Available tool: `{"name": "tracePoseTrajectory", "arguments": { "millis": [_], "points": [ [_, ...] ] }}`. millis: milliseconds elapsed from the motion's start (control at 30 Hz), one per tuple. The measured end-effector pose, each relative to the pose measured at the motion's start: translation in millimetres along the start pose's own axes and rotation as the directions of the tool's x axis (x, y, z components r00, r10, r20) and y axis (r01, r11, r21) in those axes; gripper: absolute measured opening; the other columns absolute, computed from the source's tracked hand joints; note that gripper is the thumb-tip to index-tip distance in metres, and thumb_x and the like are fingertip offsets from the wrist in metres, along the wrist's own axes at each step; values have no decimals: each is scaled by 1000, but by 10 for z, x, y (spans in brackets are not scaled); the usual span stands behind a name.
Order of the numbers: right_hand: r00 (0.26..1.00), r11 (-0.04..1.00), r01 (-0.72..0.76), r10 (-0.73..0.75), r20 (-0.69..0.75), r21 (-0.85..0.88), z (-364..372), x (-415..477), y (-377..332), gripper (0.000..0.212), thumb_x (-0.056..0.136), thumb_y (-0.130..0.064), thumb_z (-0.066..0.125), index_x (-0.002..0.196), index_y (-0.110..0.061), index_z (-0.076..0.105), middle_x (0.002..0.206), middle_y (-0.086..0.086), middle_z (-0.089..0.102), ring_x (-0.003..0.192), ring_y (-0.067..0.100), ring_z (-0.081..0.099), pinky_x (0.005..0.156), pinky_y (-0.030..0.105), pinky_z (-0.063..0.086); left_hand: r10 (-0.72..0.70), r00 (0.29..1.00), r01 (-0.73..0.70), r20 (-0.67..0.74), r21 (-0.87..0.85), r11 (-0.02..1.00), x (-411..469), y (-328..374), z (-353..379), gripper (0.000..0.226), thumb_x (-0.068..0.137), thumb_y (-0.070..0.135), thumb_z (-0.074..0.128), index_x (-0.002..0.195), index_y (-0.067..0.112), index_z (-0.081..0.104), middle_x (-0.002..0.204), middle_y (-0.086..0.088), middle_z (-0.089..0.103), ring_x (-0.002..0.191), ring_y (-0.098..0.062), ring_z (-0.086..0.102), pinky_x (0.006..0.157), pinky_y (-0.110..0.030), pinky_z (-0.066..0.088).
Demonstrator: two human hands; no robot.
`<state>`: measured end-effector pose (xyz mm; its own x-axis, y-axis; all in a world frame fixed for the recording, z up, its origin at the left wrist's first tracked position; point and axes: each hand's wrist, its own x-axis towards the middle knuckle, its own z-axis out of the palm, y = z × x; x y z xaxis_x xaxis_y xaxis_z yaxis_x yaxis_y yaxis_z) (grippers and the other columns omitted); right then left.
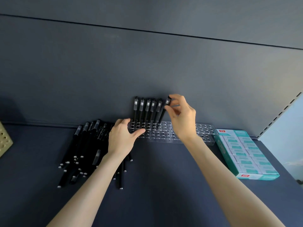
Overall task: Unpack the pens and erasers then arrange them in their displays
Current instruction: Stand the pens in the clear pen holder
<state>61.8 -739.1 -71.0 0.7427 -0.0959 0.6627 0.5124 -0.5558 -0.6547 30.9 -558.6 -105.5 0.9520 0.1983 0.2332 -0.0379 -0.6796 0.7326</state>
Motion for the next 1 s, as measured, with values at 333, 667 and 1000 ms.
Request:
{"name": "tracePoseTrajectory", "arguments": {
  "millis": [333,667,1000],
  "points": [
    [995,996,-42,48,84,-79,14,-56,-32,25,86,-3,62,110,-10,58,84,-1,58,76,24,61,77,46,52,-19,1000,19,-1,-12,1000,-4,9,-15,70,73,44,77,128,6,57,125,-9,59,113,-27,57,93,-39,46],
    [999,990,-7,14,48,-140,-81,-167,-150,31,87,-7,62,117,-14,59,94,-5,56,71,16,58,71,45,53,2,999,-3,35,50,999,-47,63,-106,64,79,43,73,128,8,55,126,-11,56,114,-31,55,92,-39,44],
    [970,994,-83,97,223,-73,153,-650,-555,12,91,-14,58,101,-12,65,96,0,63,78,12,59,75,36,53,18,986,-3,-166,87,996,-490,-277,-660,24,87,20,65,107,6,66,112,-11,63,109,-30,56,97,-48,40]
  ]
}}
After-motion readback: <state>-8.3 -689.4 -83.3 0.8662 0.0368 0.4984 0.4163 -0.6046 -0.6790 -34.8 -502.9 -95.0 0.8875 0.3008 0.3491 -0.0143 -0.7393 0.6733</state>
